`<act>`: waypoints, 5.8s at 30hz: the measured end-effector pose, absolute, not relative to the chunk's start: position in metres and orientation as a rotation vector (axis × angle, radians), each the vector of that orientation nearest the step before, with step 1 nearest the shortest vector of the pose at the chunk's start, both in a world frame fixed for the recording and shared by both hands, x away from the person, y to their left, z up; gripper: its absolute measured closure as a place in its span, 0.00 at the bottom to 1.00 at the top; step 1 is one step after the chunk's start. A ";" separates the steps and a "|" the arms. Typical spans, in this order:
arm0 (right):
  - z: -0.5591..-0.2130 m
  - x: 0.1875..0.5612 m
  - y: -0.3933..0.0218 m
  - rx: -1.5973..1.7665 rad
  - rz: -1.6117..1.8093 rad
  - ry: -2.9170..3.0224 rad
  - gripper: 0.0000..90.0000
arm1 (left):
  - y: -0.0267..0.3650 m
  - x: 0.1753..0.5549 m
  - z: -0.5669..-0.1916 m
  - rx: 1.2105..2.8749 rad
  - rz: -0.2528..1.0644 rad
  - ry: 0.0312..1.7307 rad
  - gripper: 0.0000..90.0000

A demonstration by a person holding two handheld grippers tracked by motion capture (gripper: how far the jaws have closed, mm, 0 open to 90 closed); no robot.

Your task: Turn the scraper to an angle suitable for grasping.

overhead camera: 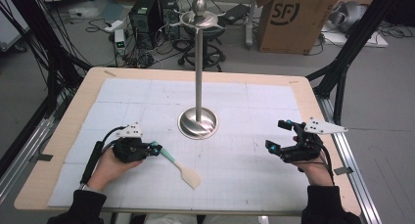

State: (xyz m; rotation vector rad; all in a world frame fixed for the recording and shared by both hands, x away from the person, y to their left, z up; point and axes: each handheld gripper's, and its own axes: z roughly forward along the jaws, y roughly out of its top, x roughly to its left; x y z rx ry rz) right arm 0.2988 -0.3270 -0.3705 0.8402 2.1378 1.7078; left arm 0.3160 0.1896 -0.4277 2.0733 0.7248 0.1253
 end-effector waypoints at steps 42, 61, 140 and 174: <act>-0.372 0.300 -0.327 0.856 1.758 2.145 0.03 | 0.102 0.316 -0.447 2.153 0.117 0.656 1.00; -0.375 0.302 -0.325 0.866 1.727 2.163 0.03 | 0.121 0.296 -0.446 2.221 -0.057 0.489 1.00; -0.379 0.308 -0.323 0.883 1.711 2.197 0.03 | 0.030 0.273 -0.444 2.260 0.049 0.376 1.00; -0.382 0.315 -0.336 0.922 1.754 2.149 0.03 | 0.053 0.258 -0.390 2.152 0.163 0.312 0.19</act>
